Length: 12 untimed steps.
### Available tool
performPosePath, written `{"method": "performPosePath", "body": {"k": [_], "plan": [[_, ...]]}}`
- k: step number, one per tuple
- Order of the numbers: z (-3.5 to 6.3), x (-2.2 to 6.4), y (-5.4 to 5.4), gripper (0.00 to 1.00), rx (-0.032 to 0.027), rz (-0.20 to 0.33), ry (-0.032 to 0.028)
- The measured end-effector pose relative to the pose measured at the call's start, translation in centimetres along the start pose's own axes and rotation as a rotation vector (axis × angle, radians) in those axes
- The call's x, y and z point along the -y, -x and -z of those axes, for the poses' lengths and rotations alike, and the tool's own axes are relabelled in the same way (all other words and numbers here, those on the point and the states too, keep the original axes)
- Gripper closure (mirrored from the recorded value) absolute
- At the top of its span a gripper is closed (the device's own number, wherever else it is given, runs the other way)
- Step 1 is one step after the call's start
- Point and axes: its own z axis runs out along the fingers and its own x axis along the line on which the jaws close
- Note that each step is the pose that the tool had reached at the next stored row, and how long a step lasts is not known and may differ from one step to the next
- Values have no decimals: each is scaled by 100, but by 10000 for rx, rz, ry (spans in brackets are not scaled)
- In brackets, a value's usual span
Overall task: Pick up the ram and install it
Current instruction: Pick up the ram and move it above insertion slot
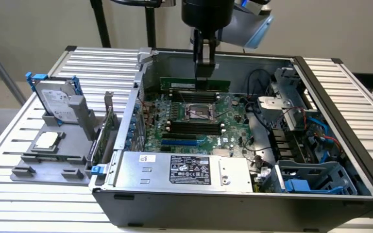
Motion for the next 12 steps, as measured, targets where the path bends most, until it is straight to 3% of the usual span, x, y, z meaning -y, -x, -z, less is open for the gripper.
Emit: {"method": "performPosePath", "body": {"k": [6, 12], "plan": [[-54, 170, 91, 86, 2, 0, -41], [-92, 174, 148, 86, 2, -10, -64]]}}
